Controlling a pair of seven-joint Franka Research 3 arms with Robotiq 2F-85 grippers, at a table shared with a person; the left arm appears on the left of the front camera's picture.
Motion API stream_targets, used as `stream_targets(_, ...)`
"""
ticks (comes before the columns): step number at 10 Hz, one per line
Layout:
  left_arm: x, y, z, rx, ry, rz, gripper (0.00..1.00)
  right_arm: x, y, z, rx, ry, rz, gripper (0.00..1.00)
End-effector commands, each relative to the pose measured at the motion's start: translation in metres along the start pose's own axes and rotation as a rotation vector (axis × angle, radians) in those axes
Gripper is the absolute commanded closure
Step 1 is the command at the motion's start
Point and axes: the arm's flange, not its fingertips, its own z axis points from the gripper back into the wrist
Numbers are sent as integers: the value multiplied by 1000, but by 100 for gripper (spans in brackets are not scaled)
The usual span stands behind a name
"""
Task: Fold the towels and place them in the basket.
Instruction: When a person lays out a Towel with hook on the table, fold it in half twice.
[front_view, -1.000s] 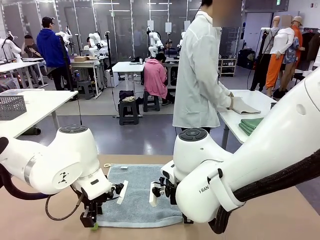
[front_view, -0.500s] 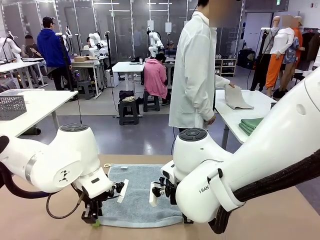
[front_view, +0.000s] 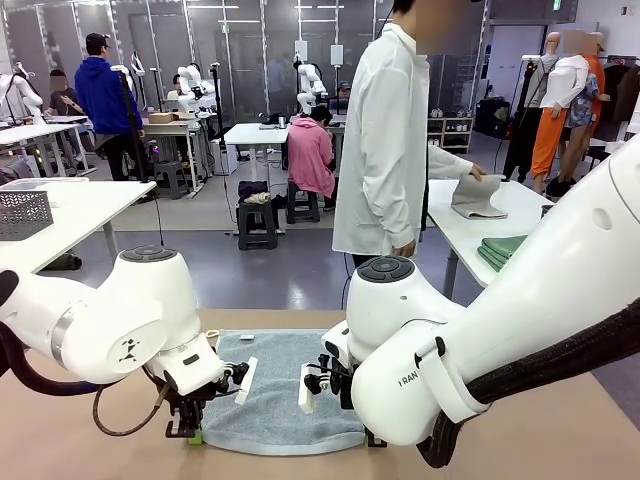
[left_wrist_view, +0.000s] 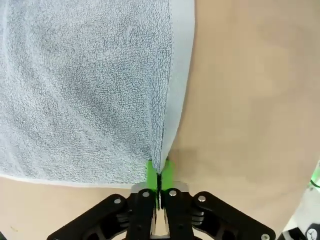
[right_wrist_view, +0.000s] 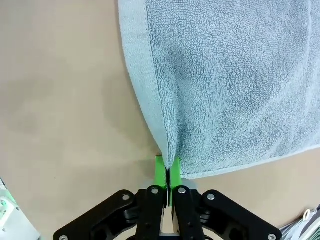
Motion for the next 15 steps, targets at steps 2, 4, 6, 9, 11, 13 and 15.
stream_targets(2, 1, 2, 2, -18, -3, -14, 100, 0, 0, 0, 0, -1, -1, 100)
stream_targets(4, 1, 0, 1, -2, 1, -2, 100, 0, 0, 0, 0, -1, -1, 100)
stream_targets(6, 1, 1, 1, -2, 0, 0, 96, 0, 0, 0, 0, 0, 0, 96)
stream_targets(9, 2, 24, 39, 87, 10, 52, 96, 2, -35, 36, -77, 26, -25, 96)
stream_targets(11, 2, 37, 59, 119, 8, 64, 96, 4, -54, 57, -115, 11, -28, 96)
stream_targets(13, 1, 50, 73, 154, 31, 91, 96, 13, -69, 70, -142, 6, -29, 96)
stream_targets(15, 1, 54, 78, 187, 21, 89, 96, 19, -78, 68, -149, 17, -46, 96)
